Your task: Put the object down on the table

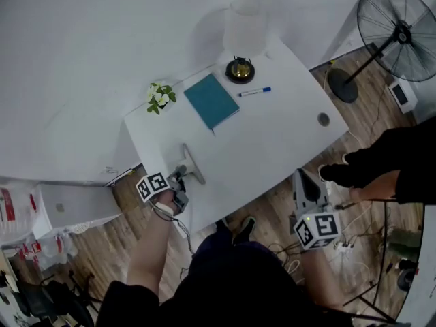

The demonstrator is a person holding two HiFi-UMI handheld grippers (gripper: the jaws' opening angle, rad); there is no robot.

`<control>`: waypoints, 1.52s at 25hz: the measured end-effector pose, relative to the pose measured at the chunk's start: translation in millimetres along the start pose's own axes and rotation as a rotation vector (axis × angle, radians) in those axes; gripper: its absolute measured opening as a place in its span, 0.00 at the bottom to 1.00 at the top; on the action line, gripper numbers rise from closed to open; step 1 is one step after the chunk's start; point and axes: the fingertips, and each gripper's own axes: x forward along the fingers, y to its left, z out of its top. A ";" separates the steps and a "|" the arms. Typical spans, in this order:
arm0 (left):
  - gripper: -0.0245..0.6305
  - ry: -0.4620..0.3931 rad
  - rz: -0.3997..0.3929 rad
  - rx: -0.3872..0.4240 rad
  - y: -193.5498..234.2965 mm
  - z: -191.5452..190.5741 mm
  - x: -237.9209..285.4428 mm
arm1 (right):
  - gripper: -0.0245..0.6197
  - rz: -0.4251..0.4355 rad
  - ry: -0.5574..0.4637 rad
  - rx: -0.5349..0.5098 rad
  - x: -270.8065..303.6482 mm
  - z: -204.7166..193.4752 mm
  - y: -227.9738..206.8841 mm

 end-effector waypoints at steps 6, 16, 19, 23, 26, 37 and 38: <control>0.05 0.012 0.036 0.046 1.9 -0.9 1.7 | 0.05 -0.002 -0.013 -0.001 -6.3 2.3 2.7; 0.35 -0.058 0.155 0.134 -7.4 4.0 -21.1 | 0.05 0.001 -0.039 -0.019 -23.4 10.7 4.4; 0.35 -0.119 0.214 0.207 -10.4 13.2 -43.2 | 0.05 0.000 -0.053 -0.022 -28.2 14.5 3.3; 0.35 -0.234 0.266 0.341 -34.6 35.1 -79.0 | 0.05 -0.004 -0.078 -0.028 -32.6 24.2 -2.0; 0.35 -0.310 0.245 0.466 -71.5 45.6 -98.7 | 0.05 -0.012 -0.101 -0.033 -38.3 31.5 -8.8; 0.06 -0.448 -0.056 0.959 -253.2 26.2 -131.0 | 0.05 -0.057 -0.206 -0.065 -51.0 75.0 -25.7; 0.05 -0.448 -0.090 0.986 -266.2 20.7 -132.8 | 0.05 -0.059 -0.210 -0.066 -52.2 78.4 -25.1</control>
